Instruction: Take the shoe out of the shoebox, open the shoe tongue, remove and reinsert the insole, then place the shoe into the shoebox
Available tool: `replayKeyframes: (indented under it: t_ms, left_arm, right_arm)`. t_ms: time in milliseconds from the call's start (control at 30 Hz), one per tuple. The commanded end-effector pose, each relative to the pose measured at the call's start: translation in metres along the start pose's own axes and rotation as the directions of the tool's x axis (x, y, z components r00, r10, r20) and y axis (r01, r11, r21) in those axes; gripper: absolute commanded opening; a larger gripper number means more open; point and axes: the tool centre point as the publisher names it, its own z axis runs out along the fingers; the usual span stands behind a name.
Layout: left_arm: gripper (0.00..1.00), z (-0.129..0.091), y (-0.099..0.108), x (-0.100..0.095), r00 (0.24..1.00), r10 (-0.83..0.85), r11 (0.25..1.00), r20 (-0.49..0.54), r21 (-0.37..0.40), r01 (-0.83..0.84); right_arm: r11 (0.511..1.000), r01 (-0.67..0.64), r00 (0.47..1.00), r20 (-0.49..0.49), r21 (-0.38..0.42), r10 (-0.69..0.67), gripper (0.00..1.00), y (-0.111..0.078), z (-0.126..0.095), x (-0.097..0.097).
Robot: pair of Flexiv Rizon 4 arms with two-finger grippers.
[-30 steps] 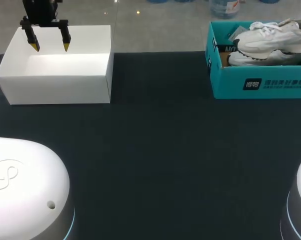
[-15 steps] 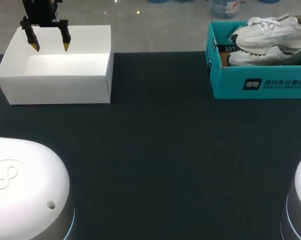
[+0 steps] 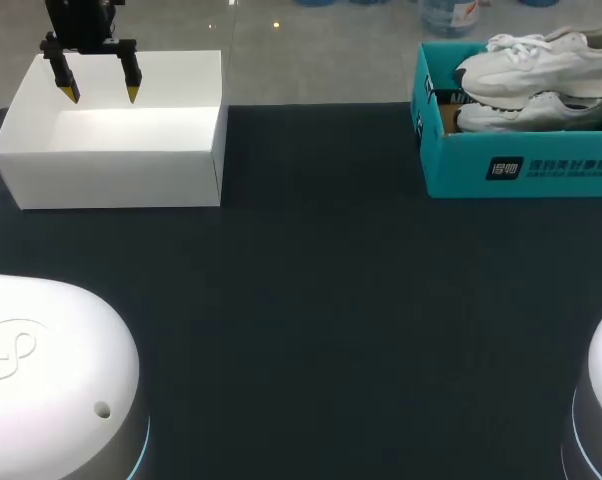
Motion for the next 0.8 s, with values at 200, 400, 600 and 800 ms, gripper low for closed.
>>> replayKeyframes:
  t_ms: [200,400,600,800]
  left_arm:
    - [1.00,0.000,0.000,0.000,1.000,0.000,1.000,0.000,0.000,0.000]
    - [1.00,0.000,0.000,0.000,1.000,0.000,1.000,0.000,0.000,0.000]
    - [1.00,0.000,0.000,0.000,1.000,0.000,1.000,0.000,0.000,0.000]
    - [1.00,0.000,0.000,0.000,1.000,0.000,1.000,0.000,0.000,0.000]
  right_arm:
    - [0.999,0.006,1.000,0.020,-0.034,-0.006,0.00,-0.077,-0.005,0.033]
    - [0.999,0.016,1.000,0.028,-0.034,-0.015,0.00,-0.124,-0.011,0.061]
    - [0.997,0.028,0.998,0.054,-0.066,-0.024,0.00,-0.175,-0.023,0.088]
    - [0.995,0.037,0.998,0.048,-0.088,-0.033,0.00,-0.225,-0.031,0.111]
